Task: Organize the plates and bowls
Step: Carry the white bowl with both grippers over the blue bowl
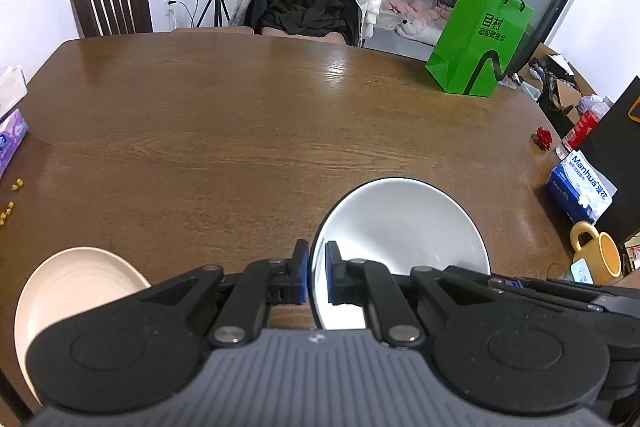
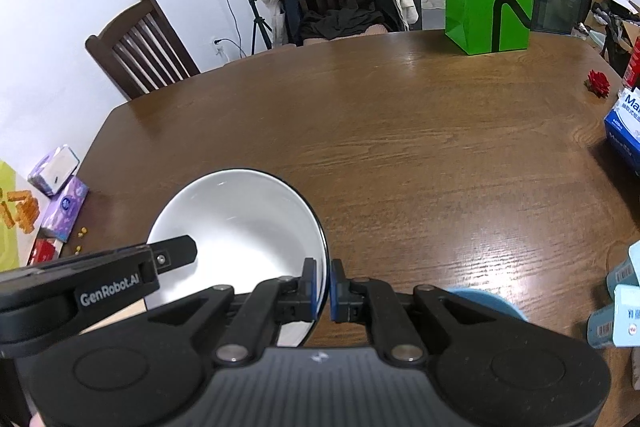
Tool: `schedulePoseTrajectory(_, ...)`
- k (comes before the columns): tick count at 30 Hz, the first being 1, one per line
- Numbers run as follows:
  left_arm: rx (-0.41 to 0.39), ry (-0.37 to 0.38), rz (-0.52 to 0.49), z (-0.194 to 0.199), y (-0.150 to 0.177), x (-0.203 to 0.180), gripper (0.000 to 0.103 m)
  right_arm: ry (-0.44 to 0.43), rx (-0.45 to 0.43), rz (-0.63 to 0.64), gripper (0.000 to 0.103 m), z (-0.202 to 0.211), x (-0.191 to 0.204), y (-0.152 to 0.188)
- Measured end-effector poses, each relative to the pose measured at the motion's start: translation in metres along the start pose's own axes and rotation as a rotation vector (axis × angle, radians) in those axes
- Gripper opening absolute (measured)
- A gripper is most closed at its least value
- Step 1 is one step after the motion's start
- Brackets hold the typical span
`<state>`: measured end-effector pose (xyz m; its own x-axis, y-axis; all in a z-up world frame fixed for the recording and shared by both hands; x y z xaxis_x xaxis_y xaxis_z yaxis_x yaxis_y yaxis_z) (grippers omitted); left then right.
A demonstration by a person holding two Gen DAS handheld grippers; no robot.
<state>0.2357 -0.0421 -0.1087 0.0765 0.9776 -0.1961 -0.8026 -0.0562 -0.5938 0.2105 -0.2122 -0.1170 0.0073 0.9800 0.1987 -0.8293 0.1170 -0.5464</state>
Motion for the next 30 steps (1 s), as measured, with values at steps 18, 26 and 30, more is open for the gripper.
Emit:
schedulePoseTrajectory(18,-0.018,0.0,-0.009,0.035,0.039,-0.013,0.009,-0.01,-0.023,0.005,0.006,0.041,-0.001,0.044)
schedulePoseTrajectory(26,-0.02,0.013,-0.026,0.043,0.053,-0.027,0.009,-0.001,-0.03,-0.004,0.006,0.056,-0.016,0.06)
schedulePoseTrajectory(30,-0.016,0.019,-0.035,0.042,0.058,-0.035,0.009,0.004,-0.033,-0.013,0.006,0.06,-0.025,0.063)
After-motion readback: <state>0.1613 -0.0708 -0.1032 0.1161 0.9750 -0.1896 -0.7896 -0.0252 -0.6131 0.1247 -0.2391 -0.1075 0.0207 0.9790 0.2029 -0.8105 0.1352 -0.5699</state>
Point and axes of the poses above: each gripper's, at about its wrist camera, not at the fingertips, and z roughly against the way its jaws point, x to its left, y to its underside, the point moved 4 cm from there along -z, roughly the way its jaws point, and after that the axes turned 1 degree about -x, right-handed, at the moved point
